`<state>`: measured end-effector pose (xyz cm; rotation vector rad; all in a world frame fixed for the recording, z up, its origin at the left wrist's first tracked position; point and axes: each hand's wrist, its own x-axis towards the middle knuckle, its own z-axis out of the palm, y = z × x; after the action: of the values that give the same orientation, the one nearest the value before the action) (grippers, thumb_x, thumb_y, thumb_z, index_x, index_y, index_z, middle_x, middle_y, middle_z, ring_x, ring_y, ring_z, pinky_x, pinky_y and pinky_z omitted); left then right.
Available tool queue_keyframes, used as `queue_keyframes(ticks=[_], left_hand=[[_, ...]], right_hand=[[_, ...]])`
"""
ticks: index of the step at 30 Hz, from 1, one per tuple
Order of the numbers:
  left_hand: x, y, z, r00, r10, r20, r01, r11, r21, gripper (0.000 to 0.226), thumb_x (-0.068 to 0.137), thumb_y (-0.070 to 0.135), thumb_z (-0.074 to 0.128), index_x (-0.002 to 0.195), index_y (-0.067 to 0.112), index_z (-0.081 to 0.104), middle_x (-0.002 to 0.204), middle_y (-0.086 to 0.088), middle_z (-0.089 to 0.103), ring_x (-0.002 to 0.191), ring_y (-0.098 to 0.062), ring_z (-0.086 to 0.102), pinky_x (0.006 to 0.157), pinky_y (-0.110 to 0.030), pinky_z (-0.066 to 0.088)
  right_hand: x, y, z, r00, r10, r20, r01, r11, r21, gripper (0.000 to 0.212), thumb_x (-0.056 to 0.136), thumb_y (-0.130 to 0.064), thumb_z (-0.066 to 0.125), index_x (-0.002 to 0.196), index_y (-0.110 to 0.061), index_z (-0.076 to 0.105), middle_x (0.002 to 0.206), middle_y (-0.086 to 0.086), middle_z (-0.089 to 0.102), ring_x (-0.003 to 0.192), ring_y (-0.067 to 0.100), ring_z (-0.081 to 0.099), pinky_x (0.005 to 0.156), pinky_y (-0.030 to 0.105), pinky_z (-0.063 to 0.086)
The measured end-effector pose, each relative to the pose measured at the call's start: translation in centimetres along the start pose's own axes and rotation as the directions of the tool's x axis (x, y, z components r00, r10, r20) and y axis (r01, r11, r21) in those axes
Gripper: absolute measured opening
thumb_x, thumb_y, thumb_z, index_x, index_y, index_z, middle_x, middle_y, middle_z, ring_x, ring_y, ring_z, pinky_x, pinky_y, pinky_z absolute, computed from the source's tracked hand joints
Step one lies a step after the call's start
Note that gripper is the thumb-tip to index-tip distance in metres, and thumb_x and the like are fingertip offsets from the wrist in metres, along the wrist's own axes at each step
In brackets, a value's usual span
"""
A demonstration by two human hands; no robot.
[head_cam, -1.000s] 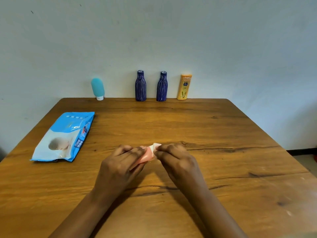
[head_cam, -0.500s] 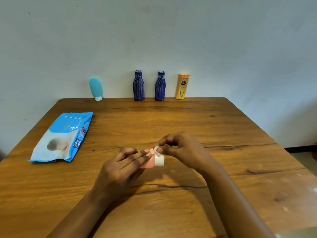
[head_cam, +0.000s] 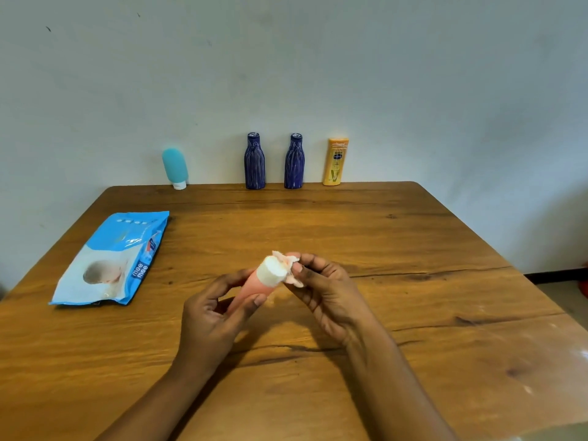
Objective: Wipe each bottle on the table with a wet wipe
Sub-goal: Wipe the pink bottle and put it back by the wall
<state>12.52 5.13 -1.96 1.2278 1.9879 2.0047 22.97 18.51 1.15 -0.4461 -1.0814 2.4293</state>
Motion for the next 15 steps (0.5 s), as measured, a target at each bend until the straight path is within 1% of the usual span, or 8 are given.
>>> queue_keyframes(ticks=[2, 3, 5, 7, 10, 12, 14, 15], left_hand=[[0.3, 0.1, 0.1, 0.997, -0.066, -0.051, 0.063, 0.996, -0.06, 0.037, 0.074, 0.005, 0.072, 0.1, 0.029, 0.062, 0.093, 0.033, 0.066, 0.091, 0.009, 0.062, 0.064, -0.007, 0.049], [0.5, 0.0, 0.0, 0.995, -0.085, -0.06, 0.08, 0.994, -0.08, 0.038, 0.075, 0.002, 0.07, 0.1, 0.028, 0.062, 0.093, 0.032, 0.066, 0.091, 0.008, 0.062, 0.063, -0.008, 0.05], [0.6, -0.2, 0.0, 0.992, -0.11, -0.058, 0.103, 0.989, -0.107, 0.038, 0.075, 0.001, 0.07, 0.101, 0.028, 0.062, 0.094, 0.029, 0.068, 0.091, 0.005, 0.063, 0.063, -0.01, 0.051], [0.5, -0.2, 0.1, 0.991, -0.126, -0.052, 0.12, 0.987, -0.104, 0.038, 0.075, 0.002, 0.07, 0.101, 0.028, 0.062, 0.094, 0.028, 0.068, 0.092, 0.004, 0.063, 0.063, -0.011, 0.051], [0.5, -0.3, 0.1, 0.988, -0.136, -0.072, 0.127, 0.985, -0.121, 0.035, 0.073, 0.009, 0.072, 0.1, 0.029, 0.062, 0.094, 0.026, 0.068, 0.091, 0.003, 0.064, 0.063, -0.011, 0.051], [0.7, -0.3, -0.1, 0.988, -0.13, -0.084, 0.118, 0.984, -0.137, 0.033, 0.07, 0.014, 0.072, 0.1, 0.026, 0.064, 0.096, 0.02, 0.07, 0.09, 0.0, 0.065, 0.065, -0.013, 0.052], [0.7, -0.3, -0.1, 0.99, -0.121, -0.072, 0.108, 0.981, -0.159, 0.033, 0.071, 0.007, 0.071, 0.1, 0.021, 0.064, 0.095, 0.016, 0.071, 0.089, -0.001, 0.065, 0.064, -0.013, 0.052], [0.7, -0.3, 0.0, 0.991, -0.115, -0.061, 0.104, 0.981, -0.166, 0.033, 0.073, 0.001, 0.07, 0.1, 0.019, 0.064, 0.094, 0.016, 0.071, 0.088, 0.0, 0.065, 0.064, -0.012, 0.052]], right_hand=[[-0.3, 0.1, 0.7, 1.0, 0.014, 0.01, -0.014, 1.0, 0.011, 0.018, 0.066, -0.002, 0.063, 0.083, -0.002, 0.069, 0.08, 0.009, 0.071, 0.071, 0.014, 0.068, 0.066, 0.021, 0.057], [-0.3, 0.2, 1.1, 1.0, 0.003, 0.006, -0.003, 1.0, 0.0, 0.018, 0.067, -0.002, 0.063, 0.084, -0.001, 0.067, 0.079, 0.008, 0.071, 0.071, 0.014, 0.068, 0.066, 0.02, 0.057], [0.2, 0.2, 2.1, 0.997, -0.062, -0.052, 0.062, 0.998, -0.014, 0.014, 0.072, 0.002, 0.062, 0.084, -0.003, 0.066, 0.079, 0.006, 0.072, 0.073, 0.013, 0.068, 0.066, 0.02, 0.056], [0.8, 0.3, 2.9, 0.981, -0.142, -0.133, 0.136, 0.989, -0.05, 0.016, 0.081, 0.007, 0.058, 0.084, -0.005, 0.067, 0.081, 0.005, 0.072, 0.077, 0.011, 0.069, 0.069, 0.02, 0.056], [0.9, 1.4, 3.4, 0.948, -0.271, -0.164, 0.24, 0.952, -0.19, 0.017, 0.084, 0.004, 0.06, 0.087, -0.01, 0.068, 0.09, 0.004, 0.072, 0.089, 0.013, 0.068, 0.078, 0.025, 0.054], [0.2, 2.8, 3.4, 0.893, -0.429, -0.135, 0.347, 0.848, -0.4, 0.015, 0.082, -0.001, 0.066, 0.087, -0.015, 0.069, 0.094, 0.002, 0.071, 0.096, 0.013, 0.065, 0.082, 0.028, 0.053], [-0.5, 3.9, 3.1, 0.764, -0.645, -0.017, 0.505, 0.614, -0.607, 0.015, 0.079, -0.003, 0.07, 0.088, -0.015, 0.069, 0.093, 0.0, 0.066, 0.094, 0.008, 0.063, 0.079, 0.027, 0.053], [-0.7, 4.2, 3.1, 0.69, -0.717, 0.103, 0.581, 0.463, -0.669, 0.014, 0.079, -0.004, 0.07, 0.089, -0.013, 0.069, 0.093, -0.001, 0.063, 0.093, 0.007, 0.062, 0.077, 0.024, 0.053]])
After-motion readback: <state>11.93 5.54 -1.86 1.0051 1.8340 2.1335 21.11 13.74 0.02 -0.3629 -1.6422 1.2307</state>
